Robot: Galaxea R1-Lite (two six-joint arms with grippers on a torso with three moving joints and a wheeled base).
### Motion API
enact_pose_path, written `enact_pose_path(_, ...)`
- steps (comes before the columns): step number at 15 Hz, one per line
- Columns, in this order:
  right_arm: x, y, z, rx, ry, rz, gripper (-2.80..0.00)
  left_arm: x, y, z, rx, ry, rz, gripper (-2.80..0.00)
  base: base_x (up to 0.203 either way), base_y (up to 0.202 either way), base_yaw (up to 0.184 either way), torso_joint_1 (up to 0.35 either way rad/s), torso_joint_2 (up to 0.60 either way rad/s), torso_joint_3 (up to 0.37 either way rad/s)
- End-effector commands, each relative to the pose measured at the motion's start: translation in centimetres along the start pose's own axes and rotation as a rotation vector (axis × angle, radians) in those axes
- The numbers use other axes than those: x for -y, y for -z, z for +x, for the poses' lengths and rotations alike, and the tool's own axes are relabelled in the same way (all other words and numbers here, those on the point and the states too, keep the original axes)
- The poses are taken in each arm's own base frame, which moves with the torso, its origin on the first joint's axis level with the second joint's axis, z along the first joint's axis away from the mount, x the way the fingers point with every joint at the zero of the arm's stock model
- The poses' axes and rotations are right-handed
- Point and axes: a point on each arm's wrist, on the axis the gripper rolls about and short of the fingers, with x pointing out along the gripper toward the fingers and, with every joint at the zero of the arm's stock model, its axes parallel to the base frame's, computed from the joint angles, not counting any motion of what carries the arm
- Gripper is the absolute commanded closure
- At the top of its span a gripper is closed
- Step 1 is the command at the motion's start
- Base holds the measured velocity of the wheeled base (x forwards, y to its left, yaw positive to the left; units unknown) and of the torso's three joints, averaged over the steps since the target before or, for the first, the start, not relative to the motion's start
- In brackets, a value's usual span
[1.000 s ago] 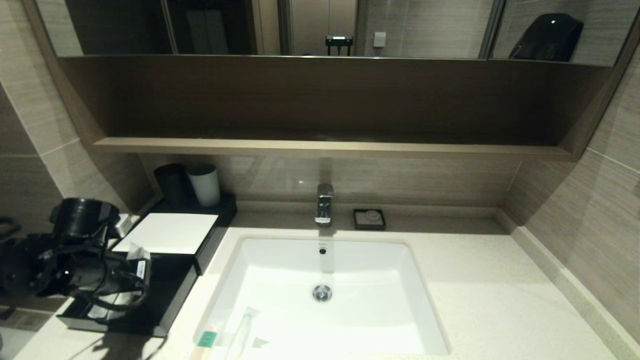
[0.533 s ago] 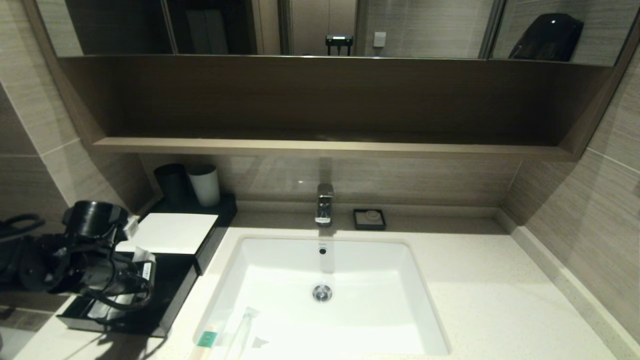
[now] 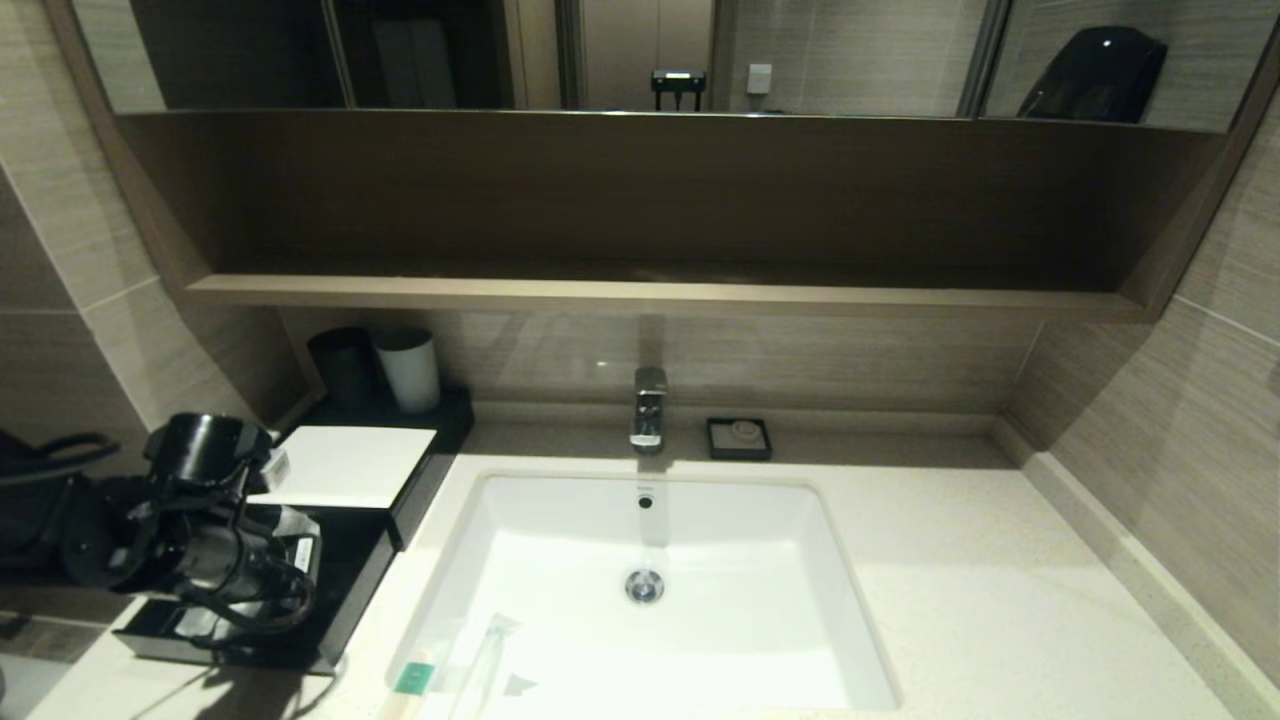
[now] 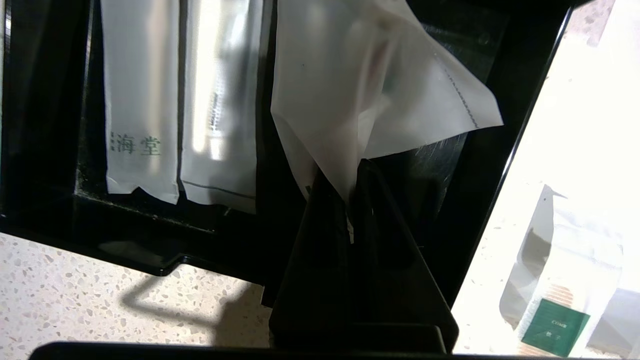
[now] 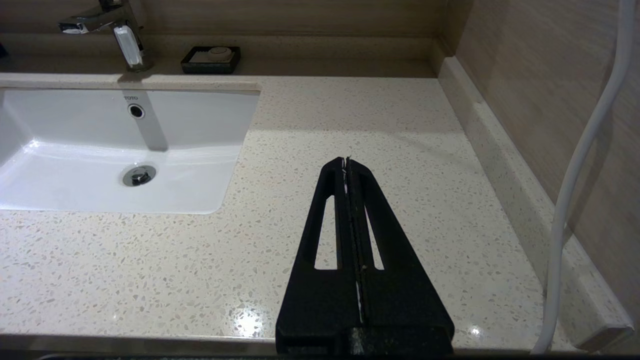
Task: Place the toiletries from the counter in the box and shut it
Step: Place the bathroom toiletry into the drawer
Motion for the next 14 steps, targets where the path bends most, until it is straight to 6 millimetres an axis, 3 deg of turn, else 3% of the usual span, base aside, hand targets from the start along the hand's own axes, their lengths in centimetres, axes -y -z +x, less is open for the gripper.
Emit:
enact_pose_path(1,0.0,0.0,0.0,-0.001,0.000,0.000,0.00,0.1,0.3,0.5,-0.028,-0.001,0.005,0.00,0.000,0.000,0.000,0.000,0.00,0.000)
enact_pose_path(14,0.0,0.0,0.0,0.000,0.000,0.001,0.00,0.6,0.3,1.9,-0.121,0.007,0.041,0.00,0.000,0.000,0.000,0.000,0.00,0.000)
